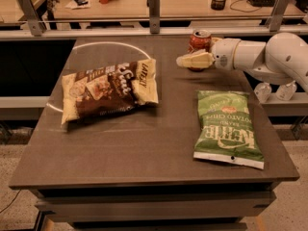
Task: Move coke can near brown chip bag
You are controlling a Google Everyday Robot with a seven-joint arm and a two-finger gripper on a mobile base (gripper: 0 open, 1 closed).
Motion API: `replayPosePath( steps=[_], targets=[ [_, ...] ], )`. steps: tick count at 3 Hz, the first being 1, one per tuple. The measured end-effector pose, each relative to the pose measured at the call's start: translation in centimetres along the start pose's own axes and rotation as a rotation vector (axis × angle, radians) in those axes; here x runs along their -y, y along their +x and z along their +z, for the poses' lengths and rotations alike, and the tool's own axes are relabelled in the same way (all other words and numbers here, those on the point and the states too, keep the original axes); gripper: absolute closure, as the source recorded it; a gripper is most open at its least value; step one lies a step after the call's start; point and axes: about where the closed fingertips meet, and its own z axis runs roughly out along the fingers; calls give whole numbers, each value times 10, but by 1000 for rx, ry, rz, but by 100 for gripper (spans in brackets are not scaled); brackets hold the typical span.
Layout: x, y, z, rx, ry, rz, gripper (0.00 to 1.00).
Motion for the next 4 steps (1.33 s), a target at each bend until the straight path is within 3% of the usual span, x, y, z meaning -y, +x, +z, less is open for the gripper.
replayPosePath(
  steps=[2,3,4],
  targets=[
    [-2,-13,13,32,-27,-60,64],
    [-8,-25,11,68,-63,-47,88],
    [-25,-41,4,105,-141,13,100]
  ],
)
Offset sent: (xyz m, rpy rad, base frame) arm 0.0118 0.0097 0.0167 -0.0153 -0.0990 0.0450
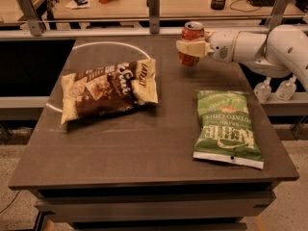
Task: Move coke can near brown chip bag
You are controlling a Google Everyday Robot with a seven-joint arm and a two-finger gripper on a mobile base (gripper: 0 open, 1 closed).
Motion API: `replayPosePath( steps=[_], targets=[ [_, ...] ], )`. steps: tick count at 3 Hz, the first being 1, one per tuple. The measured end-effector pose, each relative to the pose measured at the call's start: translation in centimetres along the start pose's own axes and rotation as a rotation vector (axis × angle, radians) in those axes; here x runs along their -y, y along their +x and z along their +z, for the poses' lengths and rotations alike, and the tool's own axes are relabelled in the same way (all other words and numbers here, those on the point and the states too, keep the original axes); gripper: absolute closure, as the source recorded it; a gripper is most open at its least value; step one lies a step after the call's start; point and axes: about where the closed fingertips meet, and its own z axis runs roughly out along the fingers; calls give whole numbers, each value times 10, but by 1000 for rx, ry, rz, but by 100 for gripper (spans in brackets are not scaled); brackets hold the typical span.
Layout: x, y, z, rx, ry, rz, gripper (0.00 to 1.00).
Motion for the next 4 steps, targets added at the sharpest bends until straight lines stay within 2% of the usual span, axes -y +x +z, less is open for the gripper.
replayPosePath(
  steps=[1,2,3,4],
  targets=[
    [-49,-17,-5,25,-133,38,100],
    [-100,-26,-7,28,-273,51,100],
    [-108,-25,-7,24,-299,50,100],
    [-108,-25,-7,24,-300,50,100]
  ],
)
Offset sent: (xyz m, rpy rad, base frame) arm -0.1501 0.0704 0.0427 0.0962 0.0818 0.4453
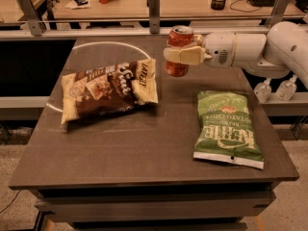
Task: Move coke can near brown chip bag
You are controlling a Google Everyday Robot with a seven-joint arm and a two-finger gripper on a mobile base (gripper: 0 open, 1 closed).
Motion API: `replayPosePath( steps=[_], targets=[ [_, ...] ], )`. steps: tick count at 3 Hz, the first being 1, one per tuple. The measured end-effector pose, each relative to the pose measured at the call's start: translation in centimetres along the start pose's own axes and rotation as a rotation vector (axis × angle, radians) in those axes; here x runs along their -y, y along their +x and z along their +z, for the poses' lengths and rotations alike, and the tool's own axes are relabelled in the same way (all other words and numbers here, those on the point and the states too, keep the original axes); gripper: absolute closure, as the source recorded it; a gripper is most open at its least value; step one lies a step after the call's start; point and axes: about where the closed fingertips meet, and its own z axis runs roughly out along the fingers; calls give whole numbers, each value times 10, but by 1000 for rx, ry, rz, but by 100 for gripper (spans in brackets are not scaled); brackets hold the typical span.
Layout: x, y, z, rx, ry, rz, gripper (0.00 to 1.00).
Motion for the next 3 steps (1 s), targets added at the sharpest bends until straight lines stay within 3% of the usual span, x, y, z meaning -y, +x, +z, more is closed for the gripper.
replayPosePath(
  steps=[2,3],
  targets=[
    [-21,16,31,-31,-57,21,100],
    [-31,30,47,-55,-65,3,100]
  ],
)
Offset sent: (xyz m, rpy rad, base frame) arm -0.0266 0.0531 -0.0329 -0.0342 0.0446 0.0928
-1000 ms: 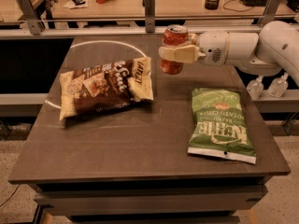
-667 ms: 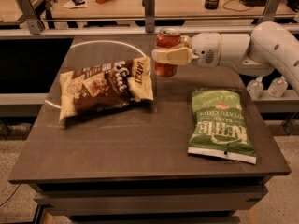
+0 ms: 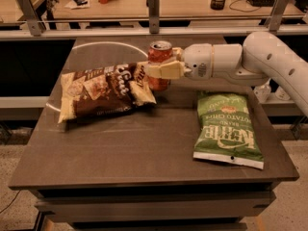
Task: Move coke can near brown chip bag
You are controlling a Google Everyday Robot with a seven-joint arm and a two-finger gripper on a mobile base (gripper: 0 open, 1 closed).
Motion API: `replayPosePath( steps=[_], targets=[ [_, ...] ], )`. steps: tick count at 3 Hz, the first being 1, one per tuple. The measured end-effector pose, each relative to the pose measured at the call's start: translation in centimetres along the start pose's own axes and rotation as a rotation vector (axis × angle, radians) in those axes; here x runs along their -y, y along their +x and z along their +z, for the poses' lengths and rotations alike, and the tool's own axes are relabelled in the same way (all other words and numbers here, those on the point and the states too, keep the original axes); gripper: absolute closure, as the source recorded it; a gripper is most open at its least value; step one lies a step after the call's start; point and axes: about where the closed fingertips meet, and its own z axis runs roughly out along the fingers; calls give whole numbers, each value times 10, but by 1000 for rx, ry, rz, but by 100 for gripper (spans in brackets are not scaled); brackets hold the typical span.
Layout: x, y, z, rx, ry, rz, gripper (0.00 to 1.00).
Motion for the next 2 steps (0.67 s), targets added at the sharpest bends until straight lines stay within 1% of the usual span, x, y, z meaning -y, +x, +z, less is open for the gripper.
replayPosePath(
  steps=[1,2],
  targets=[
    [-5,11,13,-8,18,-14,100],
    [-8,20,23,-1,31,-6,100]
  ],
)
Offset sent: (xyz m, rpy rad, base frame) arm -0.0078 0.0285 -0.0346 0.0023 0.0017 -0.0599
